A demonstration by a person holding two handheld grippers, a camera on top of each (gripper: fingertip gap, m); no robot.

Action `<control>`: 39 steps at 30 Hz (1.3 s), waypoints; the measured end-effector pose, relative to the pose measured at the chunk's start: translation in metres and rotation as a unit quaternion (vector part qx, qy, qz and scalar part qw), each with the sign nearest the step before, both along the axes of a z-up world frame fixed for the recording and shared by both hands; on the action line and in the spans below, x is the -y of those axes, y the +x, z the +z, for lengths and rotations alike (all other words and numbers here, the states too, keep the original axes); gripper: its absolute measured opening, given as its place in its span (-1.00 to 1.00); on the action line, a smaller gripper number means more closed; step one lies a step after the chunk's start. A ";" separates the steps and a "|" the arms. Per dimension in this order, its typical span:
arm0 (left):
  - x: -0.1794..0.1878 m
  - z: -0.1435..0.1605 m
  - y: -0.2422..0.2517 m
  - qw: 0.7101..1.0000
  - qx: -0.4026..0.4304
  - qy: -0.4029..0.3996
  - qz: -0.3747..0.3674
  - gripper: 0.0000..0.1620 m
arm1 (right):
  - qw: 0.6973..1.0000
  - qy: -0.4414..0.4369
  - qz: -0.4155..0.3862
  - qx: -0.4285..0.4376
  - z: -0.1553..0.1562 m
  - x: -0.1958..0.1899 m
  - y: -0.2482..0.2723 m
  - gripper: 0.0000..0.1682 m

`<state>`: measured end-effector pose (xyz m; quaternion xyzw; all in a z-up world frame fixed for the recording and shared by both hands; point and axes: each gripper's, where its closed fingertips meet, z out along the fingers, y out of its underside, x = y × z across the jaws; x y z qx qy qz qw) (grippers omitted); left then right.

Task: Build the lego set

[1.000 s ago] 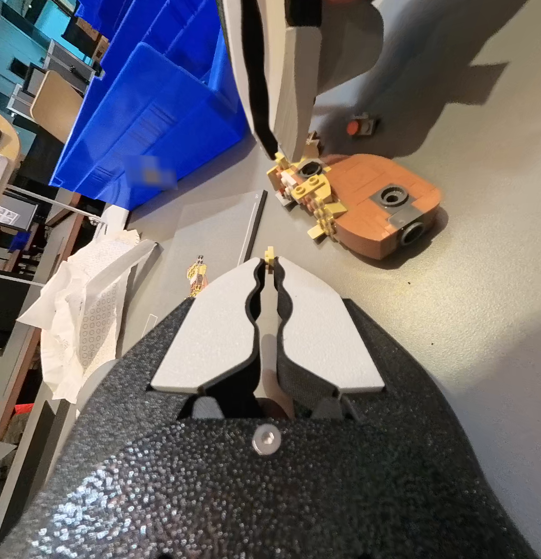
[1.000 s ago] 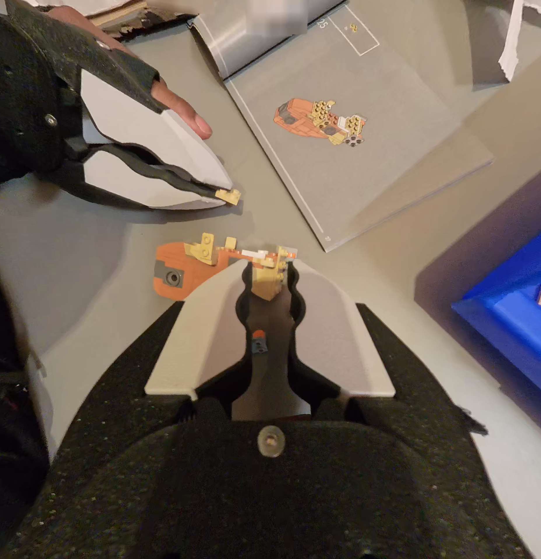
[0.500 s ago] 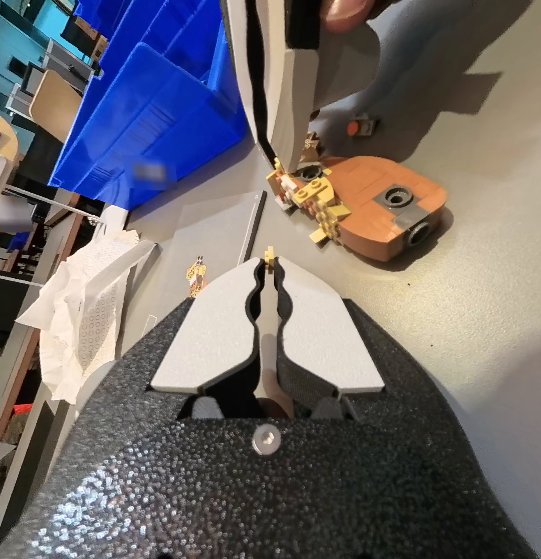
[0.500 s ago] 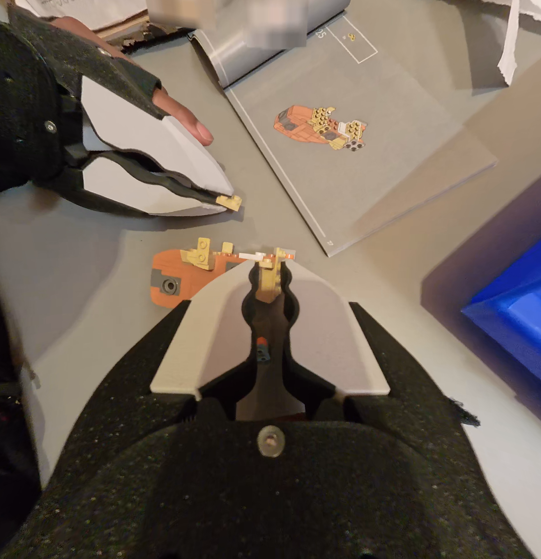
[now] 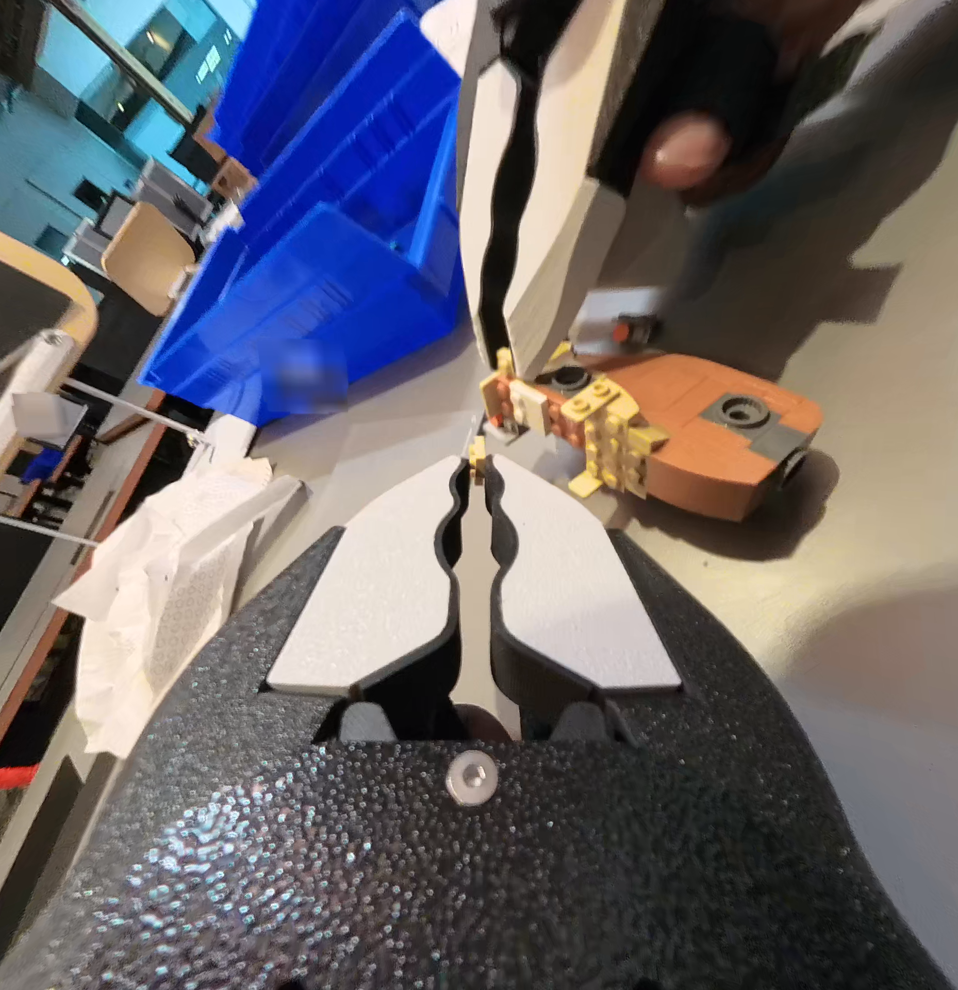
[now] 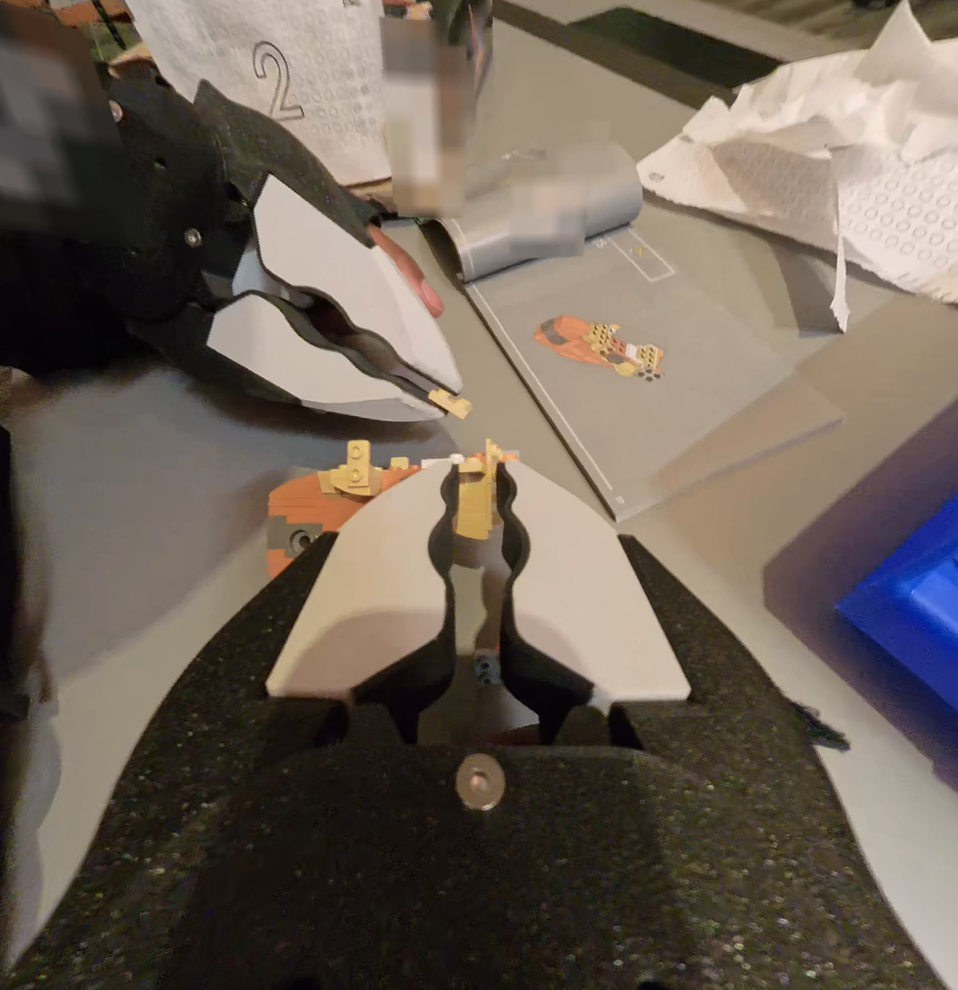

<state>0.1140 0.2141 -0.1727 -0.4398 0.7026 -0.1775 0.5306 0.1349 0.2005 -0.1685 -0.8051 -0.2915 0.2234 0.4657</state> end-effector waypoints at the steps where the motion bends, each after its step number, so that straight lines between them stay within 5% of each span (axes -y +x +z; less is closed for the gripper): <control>1: 0.002 0.004 0.001 1.000 0.007 0.001 -0.004 -0.94 | 1.000 0.011 0.001 -0.004 0.003 0.001 -0.001 -0.85; 14: 0.011 0.015 -0.002 0.999 0.011 0.024 -0.022 -0.94 | 0.996 0.077 -0.009 -0.039 0.019 0.006 -0.016 -0.85; 24: 0.006 -0.002 -0.009 0.999 -0.030 0.023 -0.020 -0.94 | 0.993 0.038 -0.035 0.107 -0.019 0.006 -0.010 -0.90; 39: 0.017 -0.024 -0.004 0.997 -0.073 0.007 -0.032 -0.94 | 0.989 0.034 -0.035 0.137 -0.019 0.011 -0.005 -0.87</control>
